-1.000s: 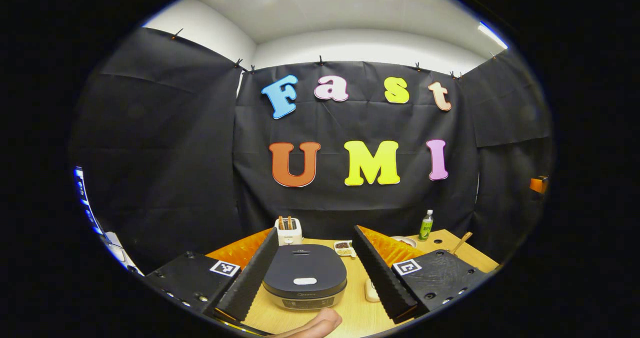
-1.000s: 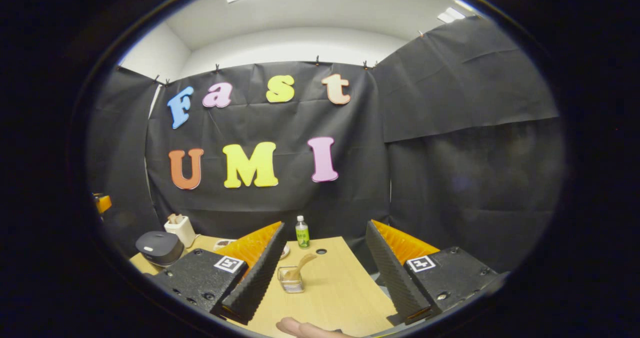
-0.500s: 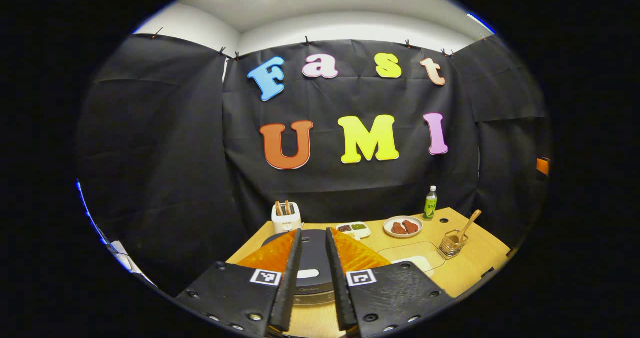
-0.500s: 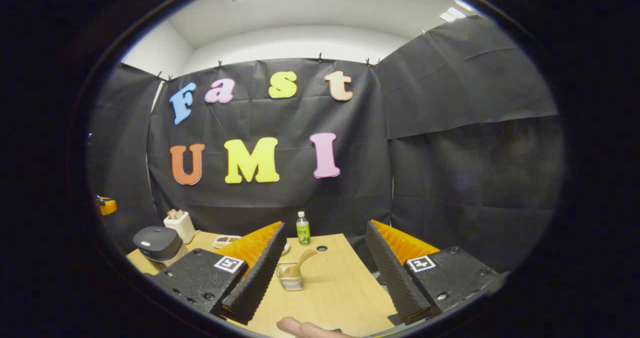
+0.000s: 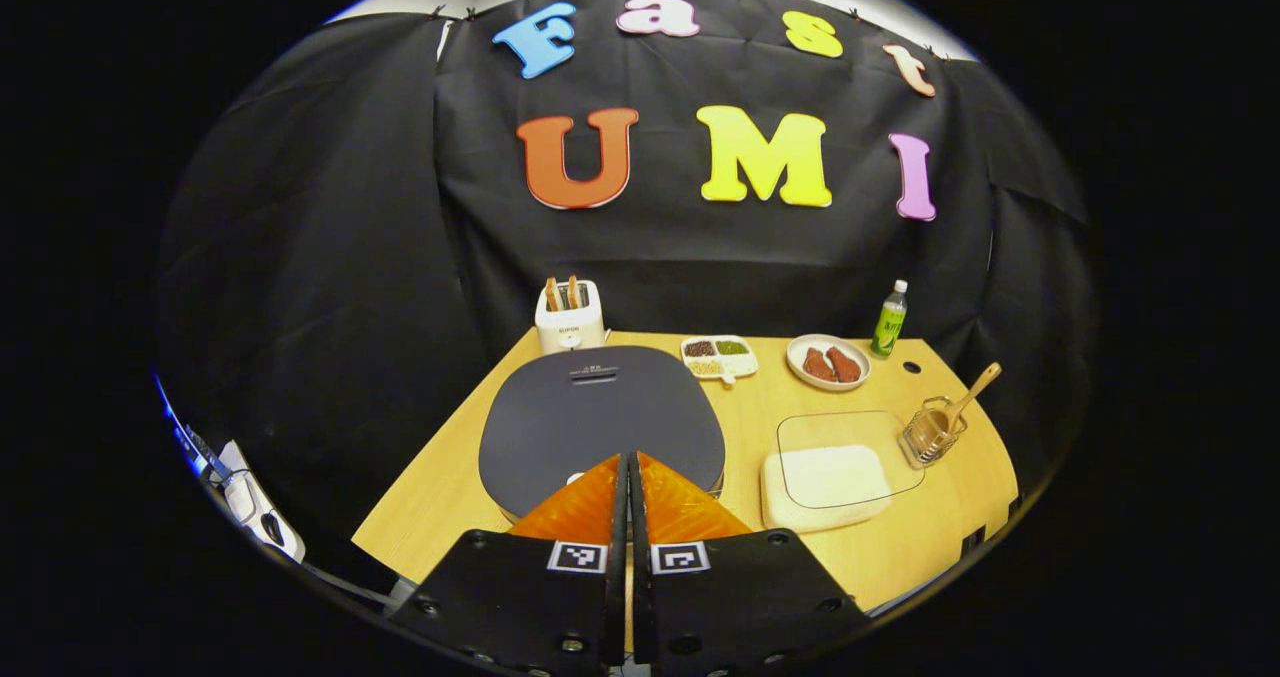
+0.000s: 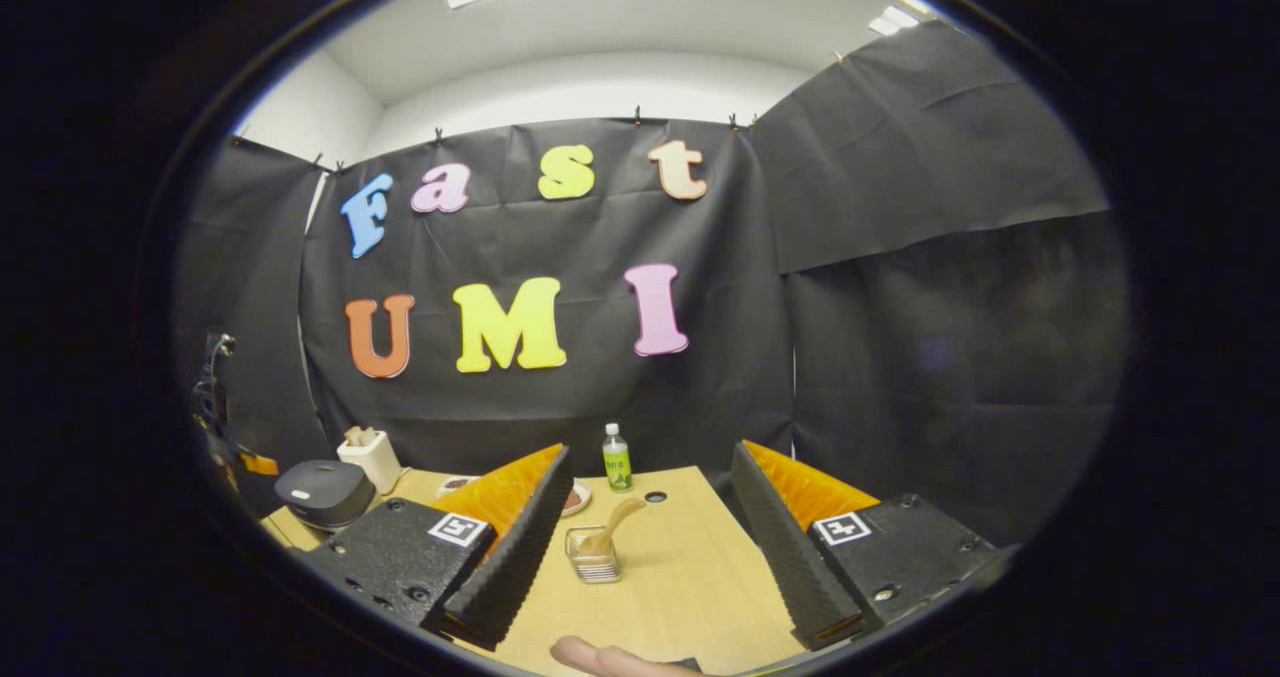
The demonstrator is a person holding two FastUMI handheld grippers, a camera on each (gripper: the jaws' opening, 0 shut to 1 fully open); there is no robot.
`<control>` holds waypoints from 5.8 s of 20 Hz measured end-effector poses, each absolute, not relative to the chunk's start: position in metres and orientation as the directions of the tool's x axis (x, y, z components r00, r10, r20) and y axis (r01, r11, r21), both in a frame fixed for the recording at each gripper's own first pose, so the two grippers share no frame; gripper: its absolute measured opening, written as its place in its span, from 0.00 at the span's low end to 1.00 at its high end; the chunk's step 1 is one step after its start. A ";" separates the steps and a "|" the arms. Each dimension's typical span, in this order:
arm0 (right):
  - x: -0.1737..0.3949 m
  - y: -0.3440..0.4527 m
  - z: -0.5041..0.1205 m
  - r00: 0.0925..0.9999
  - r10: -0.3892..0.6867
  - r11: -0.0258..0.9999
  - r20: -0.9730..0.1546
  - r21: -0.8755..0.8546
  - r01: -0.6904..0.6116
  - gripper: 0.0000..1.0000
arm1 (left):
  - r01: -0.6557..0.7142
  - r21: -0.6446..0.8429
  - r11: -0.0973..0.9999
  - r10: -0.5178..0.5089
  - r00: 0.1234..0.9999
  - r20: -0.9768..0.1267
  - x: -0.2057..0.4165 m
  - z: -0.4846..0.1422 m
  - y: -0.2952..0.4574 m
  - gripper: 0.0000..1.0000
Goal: Close the left gripper, press the button to open the rice cooker; take a wooden spoon from the chopstick holder with the right hand, scoop a spoonful of rice and pour it into the rice cooker, then put the wooden spoon back into the chopstick holder.
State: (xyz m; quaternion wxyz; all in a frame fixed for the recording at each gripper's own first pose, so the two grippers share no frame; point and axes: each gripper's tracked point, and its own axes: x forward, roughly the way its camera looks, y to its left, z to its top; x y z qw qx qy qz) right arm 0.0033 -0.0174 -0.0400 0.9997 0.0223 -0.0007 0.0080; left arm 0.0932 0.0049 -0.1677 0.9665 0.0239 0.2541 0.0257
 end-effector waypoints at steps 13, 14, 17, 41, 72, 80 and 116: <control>0.013 -0.038 -0.061 1.000 -0.003 0.995 -0.017 0.101 0.005 1.00 | -0.079 0.121 0.989 0.136 0.798 -0.587 0.116 -0.224 0.021 0.02; 0.013 -0.038 -0.061 1.000 -0.003 0.994 -0.015 0.106 0.004 1.00 | -0.077 0.128 0.989 0.138 0.805 -0.578 0.116 -0.222 0.020 0.02; 0.011 -0.038 -0.062 1.000 0.002 0.993 -0.007 0.116 -0.001 1.00 | -0.079 0.099 0.992 0.123 0.790 -0.601 0.113 -0.226 0.021 0.00; 0.059 -0.014 -0.144 0.988 0.024 1.000 -0.152 0.024 -0.020 1.00 | -0.052 0.052 0.997 0.059 0.989 -0.139 0.003 -0.087 -0.019 0.95; 0.268 0.078 -0.272 0.933 0.190 0.973 -0.304 0.186 -0.138 0.16 | 0.010 0.124 0.992 -0.012 1.000 0.018 -0.105 -0.121 -0.054 0.96; 0.226 0.127 -0.195 0.956 0.232 0.973 -0.177 0.052 -0.226 0.13 | -0.002 0.100 0.995 0.001 1.000 0.010 -0.114 -0.126 -0.047 0.95; 0.150 0.325 -0.329 0.690 0.635 0.756 -0.347 0.461 -0.464 0.09 | -0.017 0.030 0.999 0.019 0.998 -0.056 -0.107 -0.164 -0.006 0.96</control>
